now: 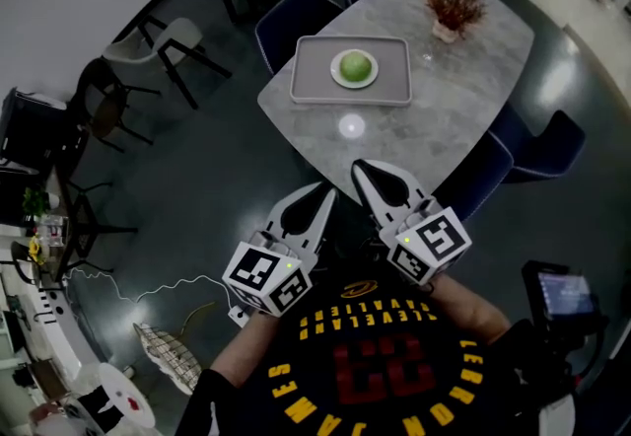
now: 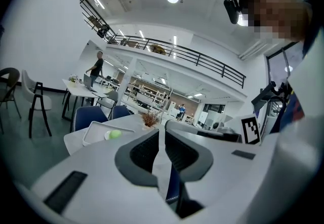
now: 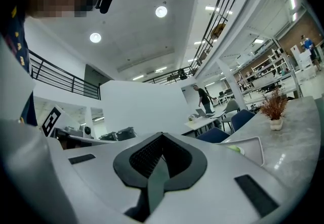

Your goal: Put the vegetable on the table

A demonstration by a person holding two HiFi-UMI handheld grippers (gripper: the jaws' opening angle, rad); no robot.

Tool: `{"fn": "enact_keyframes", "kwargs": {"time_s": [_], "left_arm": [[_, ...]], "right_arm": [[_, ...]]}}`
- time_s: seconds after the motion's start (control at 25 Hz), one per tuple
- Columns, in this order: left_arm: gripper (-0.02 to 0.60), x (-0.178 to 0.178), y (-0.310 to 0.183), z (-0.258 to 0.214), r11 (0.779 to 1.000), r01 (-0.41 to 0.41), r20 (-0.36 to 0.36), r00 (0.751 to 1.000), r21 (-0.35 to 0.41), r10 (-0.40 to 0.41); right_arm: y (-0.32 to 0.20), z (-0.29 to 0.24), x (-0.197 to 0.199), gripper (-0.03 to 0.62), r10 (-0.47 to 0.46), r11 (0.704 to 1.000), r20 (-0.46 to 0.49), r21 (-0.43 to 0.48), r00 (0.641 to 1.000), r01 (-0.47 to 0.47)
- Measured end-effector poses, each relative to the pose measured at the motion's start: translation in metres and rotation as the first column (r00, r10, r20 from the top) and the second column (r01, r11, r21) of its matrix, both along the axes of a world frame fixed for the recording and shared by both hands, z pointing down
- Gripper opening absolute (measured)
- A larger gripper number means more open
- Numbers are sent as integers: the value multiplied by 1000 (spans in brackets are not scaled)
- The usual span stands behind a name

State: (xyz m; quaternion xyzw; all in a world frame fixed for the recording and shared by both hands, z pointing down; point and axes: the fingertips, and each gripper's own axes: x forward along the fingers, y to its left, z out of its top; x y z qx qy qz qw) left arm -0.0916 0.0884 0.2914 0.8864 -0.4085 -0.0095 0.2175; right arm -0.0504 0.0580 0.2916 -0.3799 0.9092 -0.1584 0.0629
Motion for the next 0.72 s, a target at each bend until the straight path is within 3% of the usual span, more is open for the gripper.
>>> {"fn": "enact_keyframes", "kwargs": {"time_s": [0.24,0.6,0.72], "left_arm": [[38,-1,-60,16,999,-27,-31,999,-18,27],[38,19,-198,28,984,-169,-121,980,-58,161],[38,23,-239,41,978,-197,-67,979,-68,193]], "right_arm": [[-54,16,2,5,35,999,-30,-18,999,-36],[-168,38,44,5,240,964,-84,-94,967,-248],[-202,54,59,5,294,937,-78,-171,953,-303]]}}
